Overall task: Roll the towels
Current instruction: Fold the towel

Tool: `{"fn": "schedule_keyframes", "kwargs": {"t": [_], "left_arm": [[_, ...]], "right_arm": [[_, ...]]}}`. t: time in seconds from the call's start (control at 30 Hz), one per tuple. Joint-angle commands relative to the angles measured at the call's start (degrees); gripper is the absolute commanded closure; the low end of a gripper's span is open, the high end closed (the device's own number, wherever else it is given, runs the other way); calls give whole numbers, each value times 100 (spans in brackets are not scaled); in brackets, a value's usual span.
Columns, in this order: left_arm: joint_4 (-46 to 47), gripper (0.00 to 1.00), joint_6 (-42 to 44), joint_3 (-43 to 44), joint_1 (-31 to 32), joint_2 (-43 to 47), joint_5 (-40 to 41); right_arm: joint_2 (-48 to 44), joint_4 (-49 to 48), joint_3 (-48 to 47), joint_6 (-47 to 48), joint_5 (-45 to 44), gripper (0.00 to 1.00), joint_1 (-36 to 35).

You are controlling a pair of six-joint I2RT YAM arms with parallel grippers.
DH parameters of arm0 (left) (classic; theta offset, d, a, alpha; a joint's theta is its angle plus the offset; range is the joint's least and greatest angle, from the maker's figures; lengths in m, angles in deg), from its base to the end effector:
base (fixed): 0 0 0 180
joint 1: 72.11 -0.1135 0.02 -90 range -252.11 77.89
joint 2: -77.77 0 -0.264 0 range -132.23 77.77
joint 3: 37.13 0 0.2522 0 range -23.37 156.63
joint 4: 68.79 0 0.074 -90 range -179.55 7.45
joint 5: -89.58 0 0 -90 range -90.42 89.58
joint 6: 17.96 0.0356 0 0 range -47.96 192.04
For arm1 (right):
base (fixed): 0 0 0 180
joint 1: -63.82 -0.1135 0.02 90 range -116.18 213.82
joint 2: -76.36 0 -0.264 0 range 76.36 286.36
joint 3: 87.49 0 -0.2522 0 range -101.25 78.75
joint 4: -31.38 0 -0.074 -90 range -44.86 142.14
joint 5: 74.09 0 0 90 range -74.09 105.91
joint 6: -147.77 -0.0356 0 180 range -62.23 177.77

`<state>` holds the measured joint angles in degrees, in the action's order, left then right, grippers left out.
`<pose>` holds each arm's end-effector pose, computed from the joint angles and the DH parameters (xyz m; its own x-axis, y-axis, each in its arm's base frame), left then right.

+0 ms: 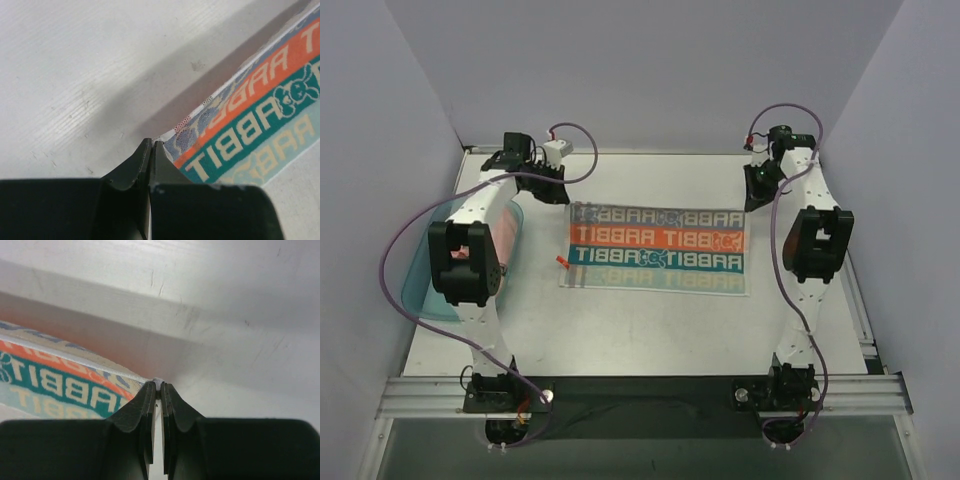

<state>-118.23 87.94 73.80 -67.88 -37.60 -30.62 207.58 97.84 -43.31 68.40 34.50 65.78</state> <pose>0.4438 -0.0508 0.2479 -0.6763 0.2874 -0.6782 0.5664 0.7916 -0.2293 0.4963 -0.0056 0.2373 -0.8444 -0.1460 -0.5154 -0.2784 0.9416 0.1893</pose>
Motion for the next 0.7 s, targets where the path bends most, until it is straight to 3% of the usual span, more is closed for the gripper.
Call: {"fn": "schedule_keyframes", "kwargs": {"t": [0.0,0.2,0.4,0.67], "left_arm": [[-158,100,343,-355,-211,568,-364],[-518,100,791,-1137,-396,1306,-724],[-730,100,1292,-2199,-397,1772,-716],[-432,100,933,-2571,-397,868,-496]], "right_arm": [[-771,257,550,254,197,100,86],[-1528,301,1770,588,338,100,94],[-1723,328,2782,817,330,100,86],[-845,91,2723,467,295,100,-64]]}}
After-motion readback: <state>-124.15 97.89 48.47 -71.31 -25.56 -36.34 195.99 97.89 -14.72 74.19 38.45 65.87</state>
